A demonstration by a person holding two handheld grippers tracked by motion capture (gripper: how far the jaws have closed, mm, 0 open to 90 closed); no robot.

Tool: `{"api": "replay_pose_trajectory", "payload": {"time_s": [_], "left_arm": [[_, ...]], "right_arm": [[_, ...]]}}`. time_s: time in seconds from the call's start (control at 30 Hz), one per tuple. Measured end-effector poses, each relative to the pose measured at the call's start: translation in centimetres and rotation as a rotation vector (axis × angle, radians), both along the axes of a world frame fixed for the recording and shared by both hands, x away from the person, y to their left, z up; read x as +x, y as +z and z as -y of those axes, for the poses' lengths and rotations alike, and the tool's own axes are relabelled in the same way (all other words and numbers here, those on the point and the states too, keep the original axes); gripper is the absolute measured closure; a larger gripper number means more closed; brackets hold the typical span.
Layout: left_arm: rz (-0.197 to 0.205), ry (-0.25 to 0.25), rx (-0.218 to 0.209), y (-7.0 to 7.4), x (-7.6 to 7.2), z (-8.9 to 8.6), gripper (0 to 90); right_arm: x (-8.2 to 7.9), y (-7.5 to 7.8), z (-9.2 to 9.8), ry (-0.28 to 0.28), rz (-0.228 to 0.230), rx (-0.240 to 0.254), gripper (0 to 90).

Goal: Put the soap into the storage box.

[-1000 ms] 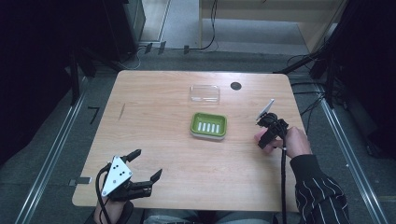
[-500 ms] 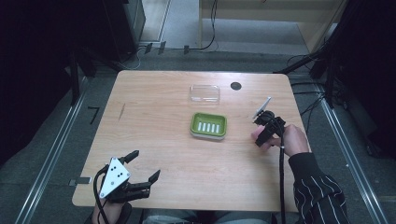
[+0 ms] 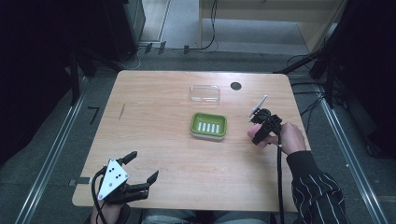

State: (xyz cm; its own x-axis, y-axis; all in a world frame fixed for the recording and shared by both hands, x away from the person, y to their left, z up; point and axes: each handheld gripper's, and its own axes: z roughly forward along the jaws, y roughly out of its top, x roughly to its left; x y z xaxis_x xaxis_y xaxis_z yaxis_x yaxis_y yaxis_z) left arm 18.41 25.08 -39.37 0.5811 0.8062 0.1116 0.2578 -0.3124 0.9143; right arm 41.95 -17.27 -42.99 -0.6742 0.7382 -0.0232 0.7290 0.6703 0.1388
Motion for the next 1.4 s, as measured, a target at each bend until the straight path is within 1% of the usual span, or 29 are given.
{"api": "replay_pose_trajectory", "payload": {"time_s": [0.3,0.37,0.4,0.57,0.6,0.8,1.0,1.03,1.07,1.13,1.4], "left_arm": [[-0.002,0.007,0.002,0.0,-0.2,-0.2,13.9],[-0.003,0.010,0.001,0.0,-0.3,-0.2,13.9],[-0.003,0.012,0.003,0.0,-0.3,-0.2,13.9],[-0.004,0.015,0.004,0.0,-0.4,-0.3,13.9],[-0.003,0.018,0.004,0.0,-0.4,-0.4,13.9],[-0.006,0.023,0.004,0.0,-0.6,-0.5,13.9],[-0.006,0.029,0.007,0.0,-0.7,-0.6,13.9],[-0.006,0.029,0.007,0.0,-0.7,-0.6,13.9],[-0.005,0.030,0.006,0.0,-0.8,-0.6,13.9],[-0.004,0.031,0.004,0.0,-0.8,-0.6,13.9],[-0.005,0.035,0.005,0.0,-0.9,-0.7,13.9]], "right_arm": [[0.1,0.6,-0.5,0.019,0.025,0.010,38.4],[0.1,0.7,-0.7,0.030,0.028,0.013,38.4],[0.1,0.7,-0.8,0.025,0.029,0.014,38.4],[0.2,0.9,-1.4,0.050,0.037,0.017,38.5],[0.2,0.9,-1.5,0.046,0.044,0.026,38.4],[0.2,1.1,-2.0,0.055,0.058,0.031,38.5],[0.3,1.1,-2.6,0.071,0.072,0.052,38.5],[0.3,1.1,-2.7,0.067,0.075,0.054,38.4],[0.3,1.1,-2.7,0.075,0.081,0.054,38.5],[0.3,1.1,-2.9,0.069,0.089,0.059,38.4],[0.4,1.4,-3.2,0.078,0.114,0.073,38.4]]}}
